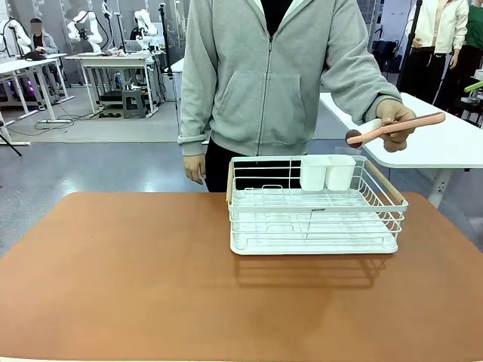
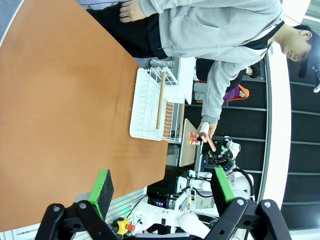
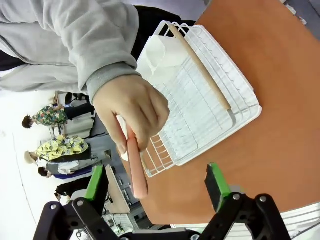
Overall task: Clean the table.
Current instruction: Pick up the Lint Roller when the human hands it over.
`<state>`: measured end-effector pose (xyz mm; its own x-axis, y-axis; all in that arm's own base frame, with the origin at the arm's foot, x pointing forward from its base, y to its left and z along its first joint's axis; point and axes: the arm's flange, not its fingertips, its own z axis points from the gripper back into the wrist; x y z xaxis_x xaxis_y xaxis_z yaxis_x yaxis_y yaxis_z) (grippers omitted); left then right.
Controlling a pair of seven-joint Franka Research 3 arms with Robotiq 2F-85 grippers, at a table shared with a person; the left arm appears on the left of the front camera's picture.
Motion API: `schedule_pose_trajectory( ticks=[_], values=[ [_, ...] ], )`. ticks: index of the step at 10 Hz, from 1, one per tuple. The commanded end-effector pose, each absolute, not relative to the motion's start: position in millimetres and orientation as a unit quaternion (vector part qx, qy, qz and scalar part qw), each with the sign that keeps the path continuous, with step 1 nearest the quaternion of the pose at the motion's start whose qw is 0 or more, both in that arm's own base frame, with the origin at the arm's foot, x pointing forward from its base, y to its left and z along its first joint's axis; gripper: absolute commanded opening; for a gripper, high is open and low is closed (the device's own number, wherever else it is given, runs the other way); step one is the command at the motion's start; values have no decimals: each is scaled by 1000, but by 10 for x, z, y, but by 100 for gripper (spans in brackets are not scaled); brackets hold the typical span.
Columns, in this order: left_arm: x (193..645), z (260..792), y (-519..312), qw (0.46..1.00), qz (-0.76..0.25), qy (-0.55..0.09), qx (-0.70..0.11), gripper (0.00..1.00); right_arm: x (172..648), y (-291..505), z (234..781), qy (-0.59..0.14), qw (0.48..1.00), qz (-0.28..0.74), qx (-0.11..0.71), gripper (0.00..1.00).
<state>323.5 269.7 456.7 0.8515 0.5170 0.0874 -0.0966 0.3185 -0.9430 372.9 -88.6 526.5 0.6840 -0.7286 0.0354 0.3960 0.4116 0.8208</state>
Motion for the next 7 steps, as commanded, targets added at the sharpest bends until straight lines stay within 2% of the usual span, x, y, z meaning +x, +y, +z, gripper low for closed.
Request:
schedule_pose_trajectory(
  ticks=[1, 7],
  values=[
    [3210, 4581, 2705, 787, 190, -192, -555, 100, 3668, -610, 5224, -228, 799, -355, 429, 100],
    [3210, 4581, 2705, 787, 190, -192, -555, 100, 3590, -355, 4919, -237, 774, -354, 468, 100]
  ],
)
